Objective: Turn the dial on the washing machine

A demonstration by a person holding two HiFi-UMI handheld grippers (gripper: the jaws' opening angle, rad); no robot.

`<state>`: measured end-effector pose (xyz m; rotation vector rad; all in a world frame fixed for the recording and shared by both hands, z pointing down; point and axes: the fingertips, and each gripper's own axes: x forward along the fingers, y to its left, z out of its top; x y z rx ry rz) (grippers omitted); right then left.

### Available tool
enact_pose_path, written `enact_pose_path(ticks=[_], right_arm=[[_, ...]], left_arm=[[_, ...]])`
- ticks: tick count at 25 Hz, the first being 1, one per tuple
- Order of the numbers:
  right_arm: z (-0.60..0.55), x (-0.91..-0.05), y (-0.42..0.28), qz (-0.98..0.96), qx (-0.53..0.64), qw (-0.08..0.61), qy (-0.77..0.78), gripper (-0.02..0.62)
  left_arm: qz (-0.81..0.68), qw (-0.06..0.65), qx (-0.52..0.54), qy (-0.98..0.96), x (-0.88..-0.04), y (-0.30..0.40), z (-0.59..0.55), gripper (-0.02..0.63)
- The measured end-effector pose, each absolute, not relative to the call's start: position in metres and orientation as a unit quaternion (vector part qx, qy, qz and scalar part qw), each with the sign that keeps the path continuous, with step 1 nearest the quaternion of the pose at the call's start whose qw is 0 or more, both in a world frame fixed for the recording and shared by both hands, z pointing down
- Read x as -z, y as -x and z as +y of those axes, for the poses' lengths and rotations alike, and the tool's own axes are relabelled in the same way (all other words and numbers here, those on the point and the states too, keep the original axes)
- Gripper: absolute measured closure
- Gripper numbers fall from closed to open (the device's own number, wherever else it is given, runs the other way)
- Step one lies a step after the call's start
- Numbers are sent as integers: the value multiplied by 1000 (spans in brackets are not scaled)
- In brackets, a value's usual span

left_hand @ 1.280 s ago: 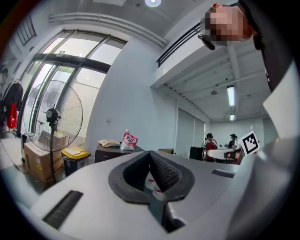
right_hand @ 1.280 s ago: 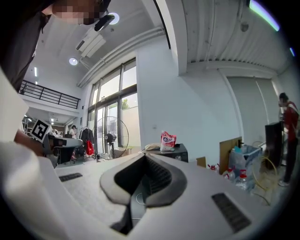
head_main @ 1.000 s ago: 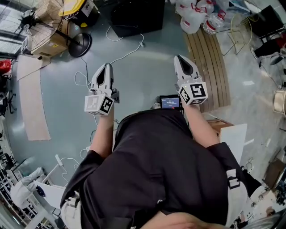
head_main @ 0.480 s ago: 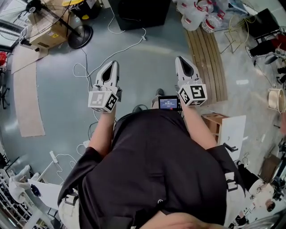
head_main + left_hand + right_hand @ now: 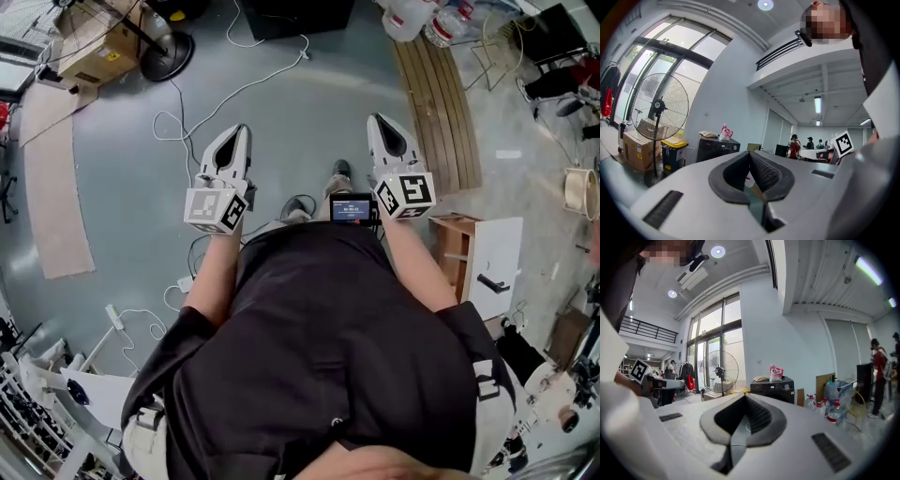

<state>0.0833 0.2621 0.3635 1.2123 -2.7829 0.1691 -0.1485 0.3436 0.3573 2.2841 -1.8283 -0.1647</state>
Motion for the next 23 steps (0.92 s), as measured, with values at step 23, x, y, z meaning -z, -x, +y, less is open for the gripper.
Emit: enact_pose_path(ticks=[23], right_arm=[[281, -360, -100, -910, -62, 44, -408, 592]], left_arm=[[-582, 111, 60, -804, -347, 118, 347, 611]])
